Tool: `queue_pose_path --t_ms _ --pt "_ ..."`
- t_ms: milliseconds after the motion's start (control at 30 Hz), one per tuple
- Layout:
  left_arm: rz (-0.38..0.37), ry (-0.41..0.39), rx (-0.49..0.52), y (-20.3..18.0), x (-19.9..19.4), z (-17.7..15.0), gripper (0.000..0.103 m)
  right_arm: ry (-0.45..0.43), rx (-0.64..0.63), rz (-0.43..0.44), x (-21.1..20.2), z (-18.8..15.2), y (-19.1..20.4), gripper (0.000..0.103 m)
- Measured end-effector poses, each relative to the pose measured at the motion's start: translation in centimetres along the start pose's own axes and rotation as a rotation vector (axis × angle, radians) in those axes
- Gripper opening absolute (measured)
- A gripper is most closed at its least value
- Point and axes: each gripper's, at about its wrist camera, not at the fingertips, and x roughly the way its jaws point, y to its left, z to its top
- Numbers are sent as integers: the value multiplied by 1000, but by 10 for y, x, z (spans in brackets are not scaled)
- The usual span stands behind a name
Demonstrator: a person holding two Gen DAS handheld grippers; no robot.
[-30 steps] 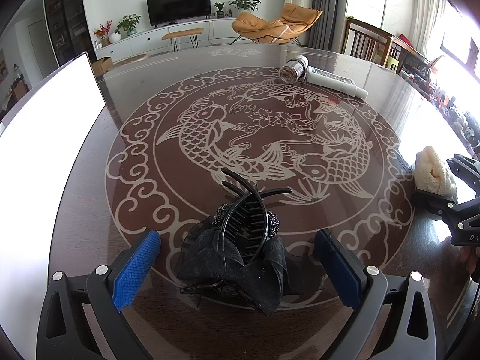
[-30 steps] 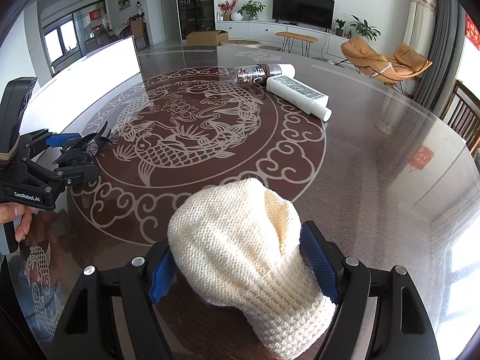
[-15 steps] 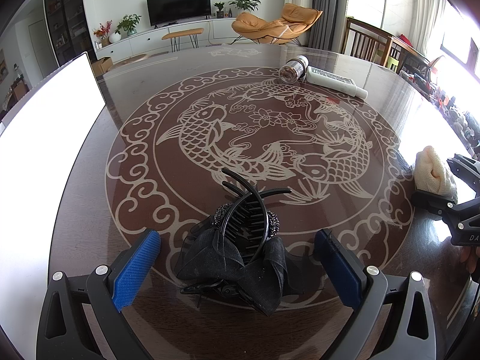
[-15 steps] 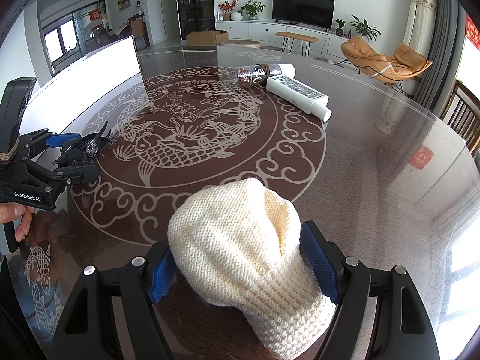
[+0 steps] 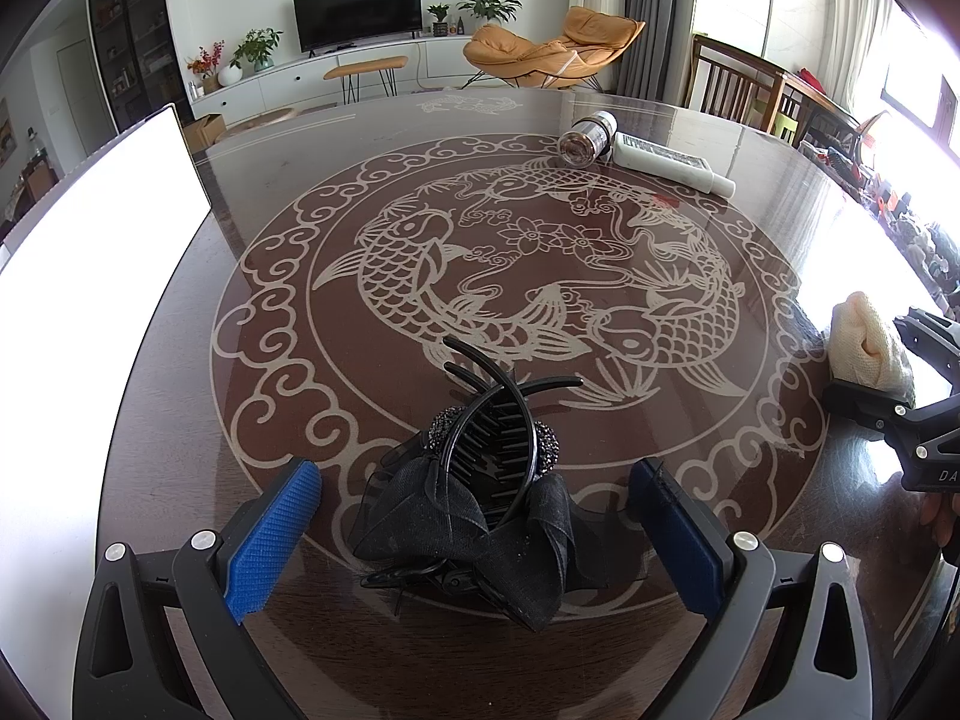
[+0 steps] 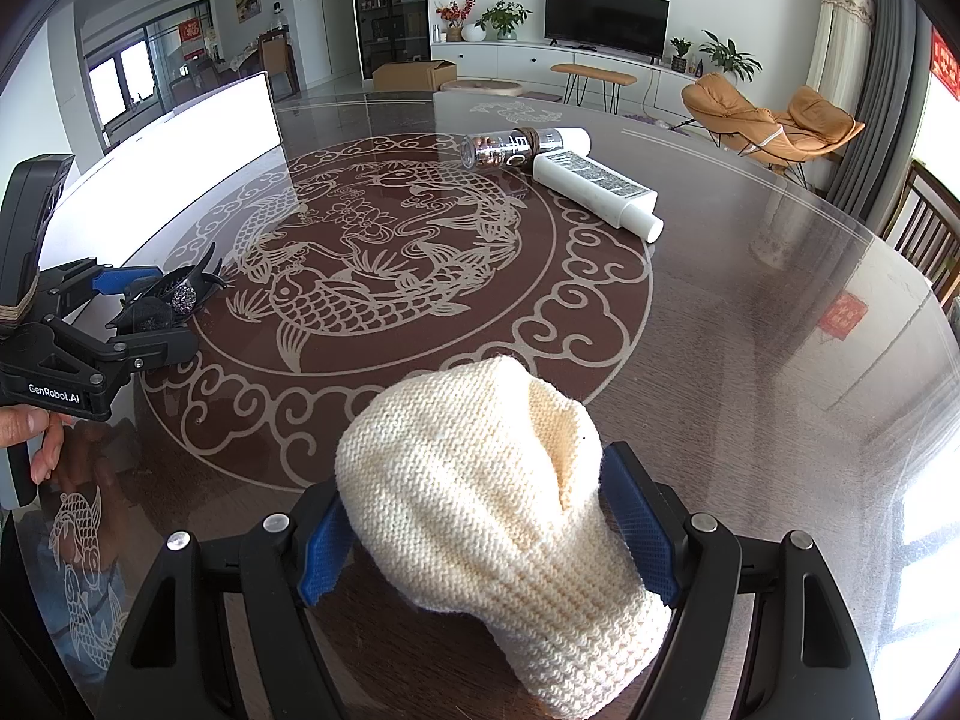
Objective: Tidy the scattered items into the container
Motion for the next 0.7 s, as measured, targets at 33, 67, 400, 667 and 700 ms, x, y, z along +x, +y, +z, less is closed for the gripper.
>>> queue_pose_path --t_ms 33,67,400,667,700 --pt "0 0 0 -1 0 0 103 0 0 0 0 0 0 77" --pt "0 0 0 0 0 0 103 0 0 0 0 0 0 77" --pt "-6 10 -1 0 1 1 103 4 -4 14 -2 -2 -1 77" --pt "-147 -44 -125 17 -31 -12 36 -23 103 23 -39 -14 -4 53" --pt "-148 -67 -141 19 -40 -15 36 -37 106 29 -46 -12 1 53"
